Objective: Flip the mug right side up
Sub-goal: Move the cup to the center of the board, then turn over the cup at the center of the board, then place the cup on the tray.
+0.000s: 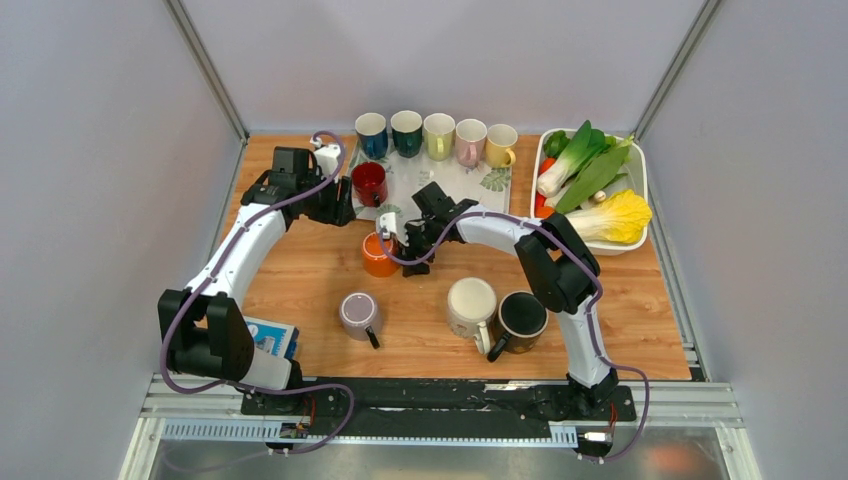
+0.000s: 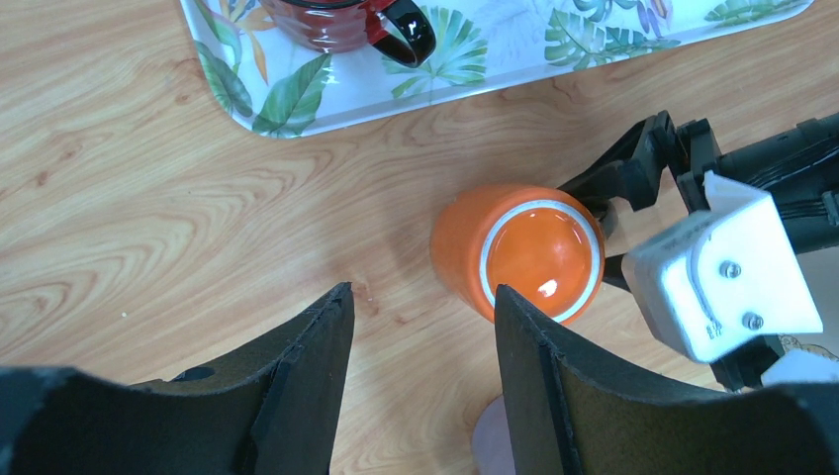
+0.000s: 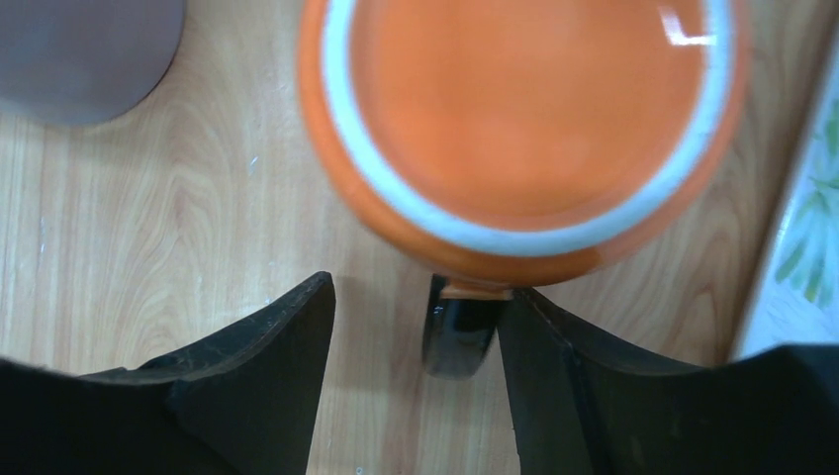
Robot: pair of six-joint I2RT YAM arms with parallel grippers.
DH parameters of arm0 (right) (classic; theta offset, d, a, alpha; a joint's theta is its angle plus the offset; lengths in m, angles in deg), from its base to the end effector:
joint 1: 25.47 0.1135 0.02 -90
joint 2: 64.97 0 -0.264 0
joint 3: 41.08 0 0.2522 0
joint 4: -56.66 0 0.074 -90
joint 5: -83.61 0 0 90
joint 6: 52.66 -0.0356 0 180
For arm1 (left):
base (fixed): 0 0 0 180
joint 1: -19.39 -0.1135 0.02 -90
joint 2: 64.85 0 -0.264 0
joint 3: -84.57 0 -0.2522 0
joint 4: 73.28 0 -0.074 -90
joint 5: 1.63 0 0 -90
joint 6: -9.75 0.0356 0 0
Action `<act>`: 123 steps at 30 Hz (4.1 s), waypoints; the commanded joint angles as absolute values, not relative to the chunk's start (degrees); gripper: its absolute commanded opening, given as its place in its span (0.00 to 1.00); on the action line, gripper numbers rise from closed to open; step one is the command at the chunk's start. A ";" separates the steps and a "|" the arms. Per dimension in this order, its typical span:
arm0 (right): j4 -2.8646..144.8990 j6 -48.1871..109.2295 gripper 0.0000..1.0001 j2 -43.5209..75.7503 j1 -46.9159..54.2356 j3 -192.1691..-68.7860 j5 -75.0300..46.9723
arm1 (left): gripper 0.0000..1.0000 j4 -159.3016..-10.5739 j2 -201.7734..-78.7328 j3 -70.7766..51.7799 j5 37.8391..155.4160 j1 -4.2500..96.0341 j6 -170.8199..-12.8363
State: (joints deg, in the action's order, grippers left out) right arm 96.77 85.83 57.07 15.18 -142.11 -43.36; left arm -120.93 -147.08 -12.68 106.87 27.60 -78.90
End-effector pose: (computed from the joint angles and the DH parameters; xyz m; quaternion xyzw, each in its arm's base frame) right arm 0.3236 0.3061 0.1572 -0.7009 0.5988 0.2902 0.2569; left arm 0.3050 -0.0554 0.2984 0.1351 0.9106 -0.1709 0.3511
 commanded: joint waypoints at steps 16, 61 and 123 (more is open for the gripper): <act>82.89 66.08 0.08 55.25 15.21 -138.48 -39.55 | 0.62 -112.05 -139.39 -19.69 104.66 27.04 -71.23; 44.32 5.38 0.01 52.94 0.84 -142.91 -86.56 | 0.25 -34.45 -136.27 -53.48 111.02 45.61 5.57; 93.48 106.56 0.49 44.22 13.29 -133.57 -39.08 | 0.00 -131.25 -162.77 4.48 98.36 45.79 -66.66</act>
